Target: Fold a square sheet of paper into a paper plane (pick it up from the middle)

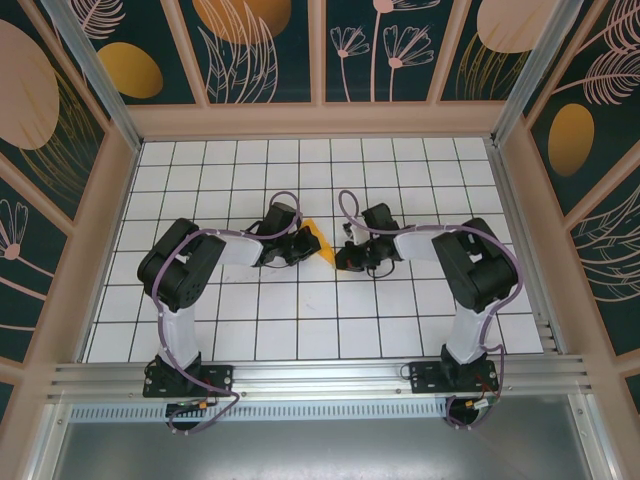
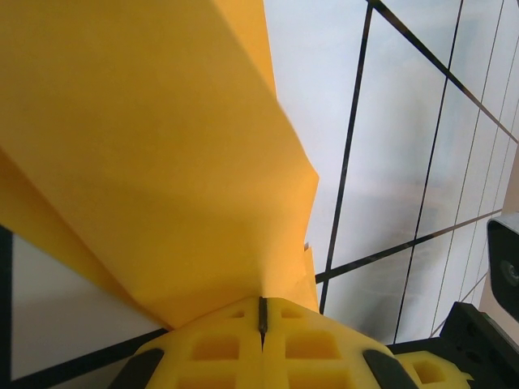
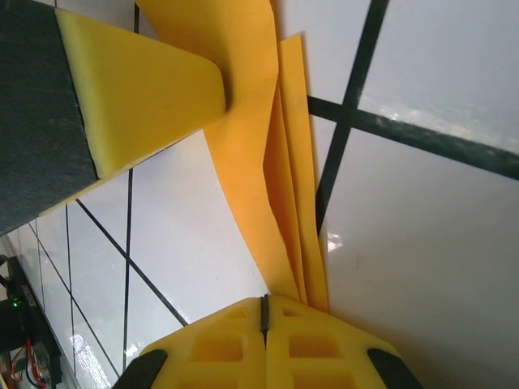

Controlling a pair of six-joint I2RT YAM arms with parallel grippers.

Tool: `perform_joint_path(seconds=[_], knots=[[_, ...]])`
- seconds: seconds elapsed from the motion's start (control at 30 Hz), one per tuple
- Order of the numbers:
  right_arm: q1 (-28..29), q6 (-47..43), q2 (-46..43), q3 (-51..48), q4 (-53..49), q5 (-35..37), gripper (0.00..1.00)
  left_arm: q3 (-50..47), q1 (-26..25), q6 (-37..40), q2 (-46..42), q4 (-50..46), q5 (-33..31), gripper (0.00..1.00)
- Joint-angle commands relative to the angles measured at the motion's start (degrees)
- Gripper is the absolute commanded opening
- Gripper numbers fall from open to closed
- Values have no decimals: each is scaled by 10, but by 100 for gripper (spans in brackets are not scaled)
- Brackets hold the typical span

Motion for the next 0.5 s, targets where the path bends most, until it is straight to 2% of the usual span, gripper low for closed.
perform_joint_path(seconds=[0.0,0.23,0.47], knots=[[-10,13,-11,-48,-76,24,0,-18,5,21,45,-80,-87,0],[-12,16,-57,-7,-64,13,0,-17,5,22,43,-79,-85,0],[2,32,-16,58,-35,-6,0,-16,5,24,42,-75,-77,0]])
